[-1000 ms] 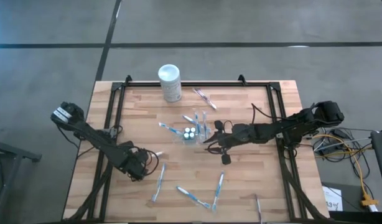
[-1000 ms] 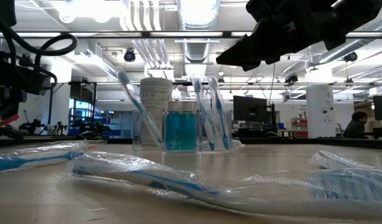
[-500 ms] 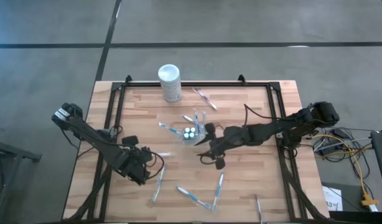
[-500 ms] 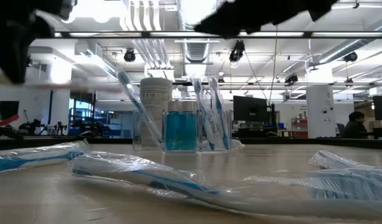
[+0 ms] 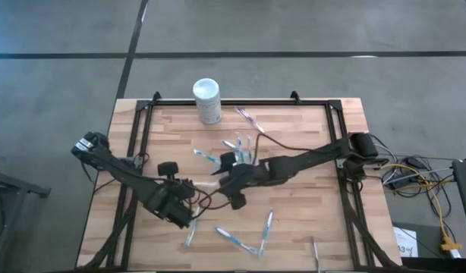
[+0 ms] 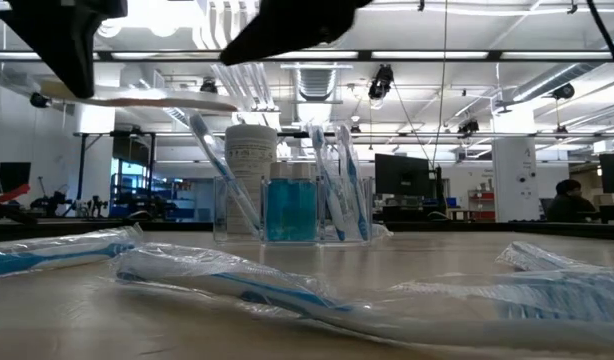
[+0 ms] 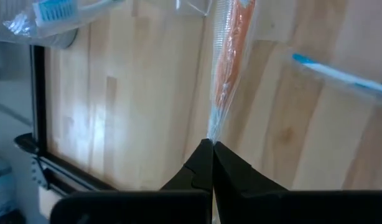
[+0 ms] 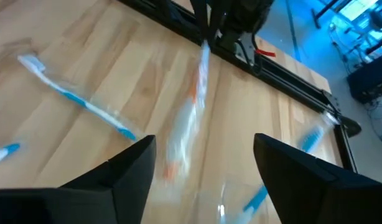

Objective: Pick & Place toothbrushing station
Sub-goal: Put the orange toothbrush into the transparent organizer

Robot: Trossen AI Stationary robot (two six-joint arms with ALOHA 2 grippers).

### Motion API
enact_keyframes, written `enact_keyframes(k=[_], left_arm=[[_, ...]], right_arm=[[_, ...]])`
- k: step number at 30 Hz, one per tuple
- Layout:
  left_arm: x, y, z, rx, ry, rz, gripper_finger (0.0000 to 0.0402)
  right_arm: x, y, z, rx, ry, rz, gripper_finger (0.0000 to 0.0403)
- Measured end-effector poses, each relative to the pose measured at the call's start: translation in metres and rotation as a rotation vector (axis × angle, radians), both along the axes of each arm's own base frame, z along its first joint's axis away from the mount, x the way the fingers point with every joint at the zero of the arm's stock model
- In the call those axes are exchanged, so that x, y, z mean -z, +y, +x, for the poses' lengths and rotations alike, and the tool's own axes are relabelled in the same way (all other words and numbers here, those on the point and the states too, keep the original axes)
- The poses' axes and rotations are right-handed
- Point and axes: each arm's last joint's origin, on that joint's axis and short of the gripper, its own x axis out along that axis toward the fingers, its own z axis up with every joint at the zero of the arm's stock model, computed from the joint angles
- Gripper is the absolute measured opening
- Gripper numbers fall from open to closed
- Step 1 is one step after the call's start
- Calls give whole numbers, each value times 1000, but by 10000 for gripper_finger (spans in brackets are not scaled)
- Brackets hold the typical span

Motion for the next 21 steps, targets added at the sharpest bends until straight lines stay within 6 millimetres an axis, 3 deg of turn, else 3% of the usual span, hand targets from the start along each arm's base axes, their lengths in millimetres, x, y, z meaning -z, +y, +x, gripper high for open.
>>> enact_keyframes(k=[7, 13, 21], left_arm=[[-2, 6, 17, 2, -21, 72, 1], [-4, 10, 22, -5, -33, 78, 0], [-4, 14, 25, -10, -30, 73, 0]], right_arm=[[24, 3, 29, 93, 66, -53, 278], [28, 1, 33, 167, 73, -36, 263], [26, 0, 31, 184, 86, -19, 181]])
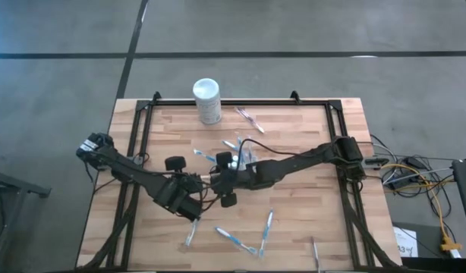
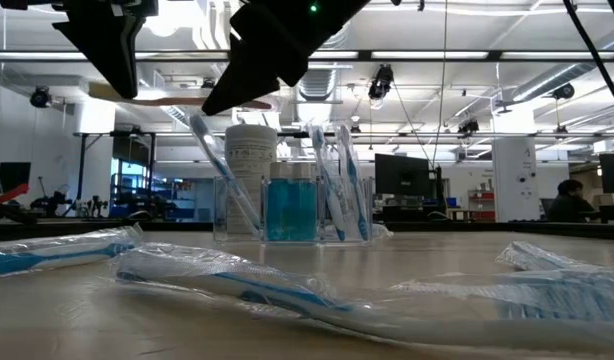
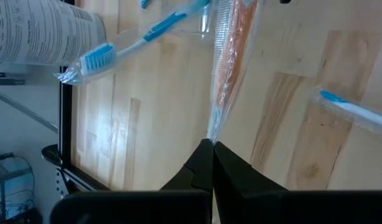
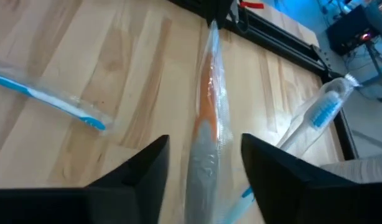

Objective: Pick & Place toothbrushing station
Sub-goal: Put the orange toothbrush into the transparent organizer

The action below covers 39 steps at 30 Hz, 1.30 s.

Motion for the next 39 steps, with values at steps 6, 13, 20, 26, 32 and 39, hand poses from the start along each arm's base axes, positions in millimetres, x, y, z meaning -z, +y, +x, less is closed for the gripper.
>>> enact_keyframes(k=[6, 13, 20, 26, 32, 39], left_arm=[[0, 2, 2, -7, -3, -7, 0], [0, 2, 2, -2, -3, -17, 6], [-6, 1, 4, 56, 3, -9, 64], [-32, -1, 2, 60, -43, -20, 123], [-72, -21, -28, 152, -278, 55, 150], [-79, -34, -79, 237, -576, 185, 151]], right_arm=[[2, 0, -1, -2, 5, 0, 77], [1, -3, 0, -19, 8, 11, 33], [2, -4, 0, -25, 11, 13, 18], [2, -4, -1, -22, 20, 19, 18], [-11, -6, -19, -93, 22, 85, 18], [-33, -18, -72, -148, -142, 182, 18]])
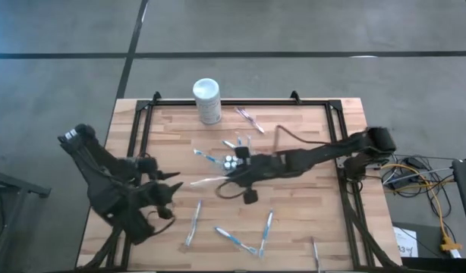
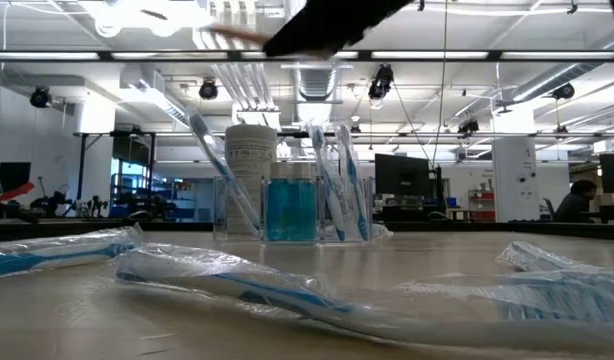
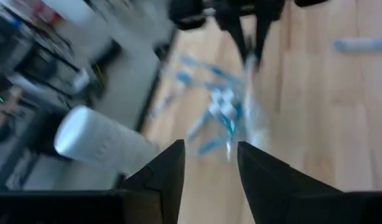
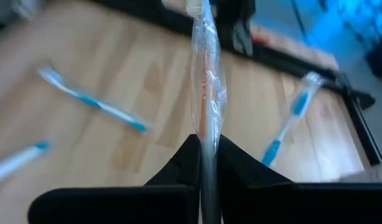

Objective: Pick & Place toothbrushing station
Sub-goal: Put the orange toothbrush into the transparent organizer

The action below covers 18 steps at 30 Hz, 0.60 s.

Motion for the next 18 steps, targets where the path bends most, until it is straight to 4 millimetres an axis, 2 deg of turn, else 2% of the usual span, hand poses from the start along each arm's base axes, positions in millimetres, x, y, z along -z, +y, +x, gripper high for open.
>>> enact_keyframes(k=[3, 7, 13, 16, 18], left_arm=[[15, 0, -11, -12, -161, 48, 151], [48, 2, -6, -52, -273, 88, 151], [84, 21, 23, -141, -327, 115, 143], [88, 26, 43, -59, -311, 84, 142], [86, 29, 55, 99, -357, 46, 142]], right_arm=[[-4, -2, -25, -68, -131, 56, 18], [-2, -6, -53, -103, -325, 106, 18], [8, -11, -73, -116, -500, 141, 18], [8, -10, -76, -153, -574, 152, 18], [11, -10, -78, -169, -596, 148, 18]])
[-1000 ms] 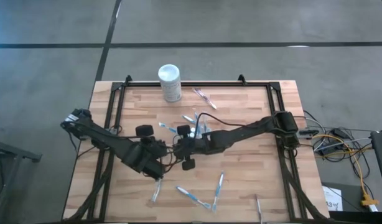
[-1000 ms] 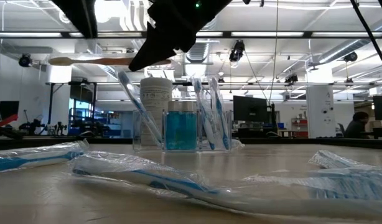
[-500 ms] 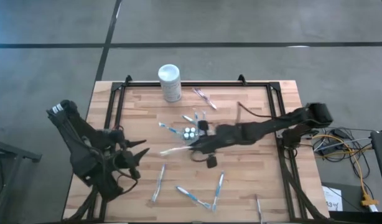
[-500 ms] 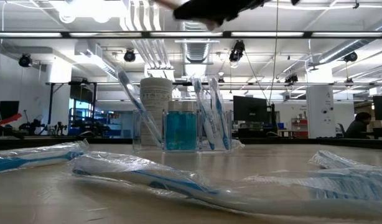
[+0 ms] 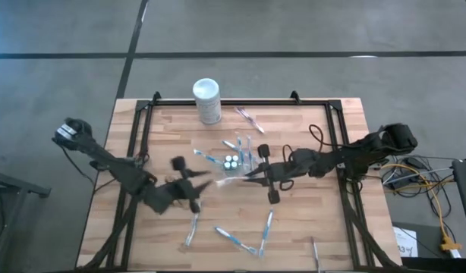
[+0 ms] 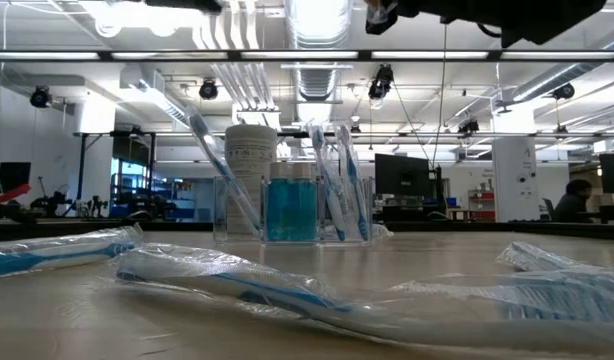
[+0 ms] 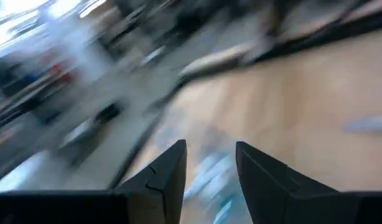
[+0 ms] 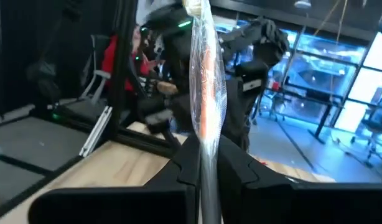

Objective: Pick & Place toothbrushing station
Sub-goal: Put the orange toothbrush into the transparent organizer

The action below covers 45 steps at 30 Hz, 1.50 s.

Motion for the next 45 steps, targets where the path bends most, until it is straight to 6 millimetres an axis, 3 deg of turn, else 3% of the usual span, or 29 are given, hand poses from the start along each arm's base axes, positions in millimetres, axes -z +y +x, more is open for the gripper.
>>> enact_keyframes(k=[3, 6, 9, 16, 27, 41, 45], left_arm=[[-8, 9, 7, 311, -203, -1, 142], [-15, 27, 3, 361, -359, -7, 142], [-16, 45, 5, 389, -376, -11, 142], [-17, 69, 26, 636, -402, -55, 142], [-20, 65, 60, 633, -451, 8, 155], [-33, 59, 85, 675, -491, -51, 163], [-34, 58, 89, 671, -490, -53, 146]], right_arm=[[6, -1, -3, -29, 2, -28, 18], [9, -1, -7, -40, -22, -23, 18], [10, -2, -9, -84, -48, -28, 18], [6, -7, -6, -102, -96, -51, 18], [4, -11, -4, -129, -129, -37, 18], [5, -16, -3, -64, -121, -30, 26], [6, -15, -3, -64, -118, -29, 26]])
